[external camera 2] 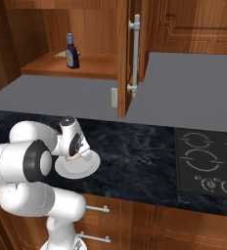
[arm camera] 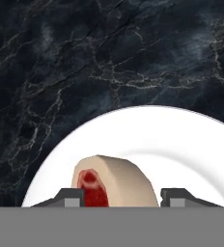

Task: Pick the steak from the plate and place it on the cutting board. Then pick the condiment bottle from the cabinet and place it next to the cutting board.

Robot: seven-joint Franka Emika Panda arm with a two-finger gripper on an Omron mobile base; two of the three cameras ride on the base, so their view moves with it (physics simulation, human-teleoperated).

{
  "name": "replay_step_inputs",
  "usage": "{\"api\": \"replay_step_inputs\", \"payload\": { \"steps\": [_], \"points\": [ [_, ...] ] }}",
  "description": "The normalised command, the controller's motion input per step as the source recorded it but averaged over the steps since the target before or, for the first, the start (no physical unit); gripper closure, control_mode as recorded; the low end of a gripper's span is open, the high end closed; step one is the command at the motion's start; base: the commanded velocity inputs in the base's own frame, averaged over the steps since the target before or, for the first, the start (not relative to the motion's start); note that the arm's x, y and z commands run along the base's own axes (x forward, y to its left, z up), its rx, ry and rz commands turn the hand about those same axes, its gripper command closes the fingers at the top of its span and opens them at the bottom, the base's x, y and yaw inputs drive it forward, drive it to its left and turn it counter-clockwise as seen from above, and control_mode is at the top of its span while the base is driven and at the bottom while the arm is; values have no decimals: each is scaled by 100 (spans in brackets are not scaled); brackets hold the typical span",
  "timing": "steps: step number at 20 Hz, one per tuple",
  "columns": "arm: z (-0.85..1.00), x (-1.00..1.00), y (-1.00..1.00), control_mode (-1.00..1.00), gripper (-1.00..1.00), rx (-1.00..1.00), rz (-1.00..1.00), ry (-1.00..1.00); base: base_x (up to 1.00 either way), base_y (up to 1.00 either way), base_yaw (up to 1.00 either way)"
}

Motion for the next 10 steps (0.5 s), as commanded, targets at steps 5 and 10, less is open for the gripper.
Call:
{"api": "replay_step_inputs", "payload": {
  "steps": [5,10],
  "points": [
    [23,0,0,-100,100,3,0,0,0,0,0],
    [23,0,0,-100,100,4,0,0,0,0,0]
  ]
}}
